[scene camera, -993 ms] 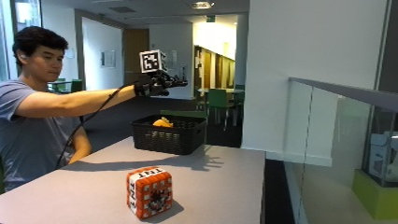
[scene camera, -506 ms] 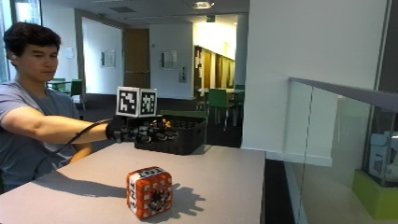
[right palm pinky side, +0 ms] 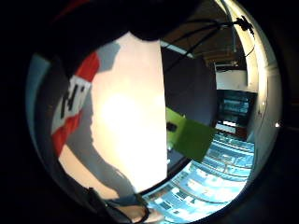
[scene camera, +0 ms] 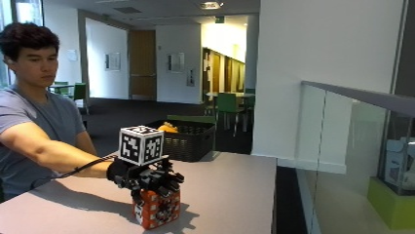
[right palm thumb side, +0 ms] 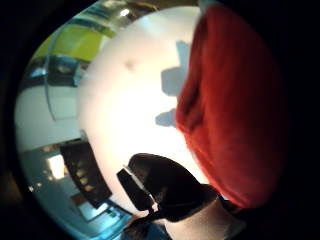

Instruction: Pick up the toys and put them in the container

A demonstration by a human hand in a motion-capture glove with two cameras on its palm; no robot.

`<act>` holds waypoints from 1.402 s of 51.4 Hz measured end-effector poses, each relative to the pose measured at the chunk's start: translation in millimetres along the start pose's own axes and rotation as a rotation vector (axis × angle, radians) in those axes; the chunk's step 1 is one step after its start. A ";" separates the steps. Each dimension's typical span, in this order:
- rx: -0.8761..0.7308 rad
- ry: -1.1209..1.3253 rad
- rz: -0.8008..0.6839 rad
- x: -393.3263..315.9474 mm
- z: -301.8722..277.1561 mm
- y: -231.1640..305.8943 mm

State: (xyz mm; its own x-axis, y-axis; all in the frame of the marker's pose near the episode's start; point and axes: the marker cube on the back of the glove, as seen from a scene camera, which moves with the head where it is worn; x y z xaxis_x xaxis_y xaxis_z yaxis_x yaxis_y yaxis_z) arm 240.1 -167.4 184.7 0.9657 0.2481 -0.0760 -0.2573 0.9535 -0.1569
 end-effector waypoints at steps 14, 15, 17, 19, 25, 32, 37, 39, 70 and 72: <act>0.077 -0.045 0.009 3.9 16.8 -12.1; 0.070 -0.051 0.010 4.6 18.8 -12.9; 0.056 -0.056 0.012 5.5 23.8 -13.9; 0.044 -0.056 0.016 6.1 30.8 -14.7; 0.053 -0.039 0.013 4.3 46.2 -15.2; 0.145 0.004 0.015 -0.8 50.1 -12.1; 0.185 0.008 0.027 -2.9 49.5 -11.2; 0.189 0.005 0.032 -4.1 49.1 -10.5; 0.150 -0.111 0.092 -29.3 -76.7 21.3; 0.162 -0.118 0.087 -37.3 -95.0 26.3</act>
State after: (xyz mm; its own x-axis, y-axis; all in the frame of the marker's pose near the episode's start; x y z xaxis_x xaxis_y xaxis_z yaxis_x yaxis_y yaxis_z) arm 194.1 -167.8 89.9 0.9399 0.3398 0.0350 -0.3402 0.9403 0.0065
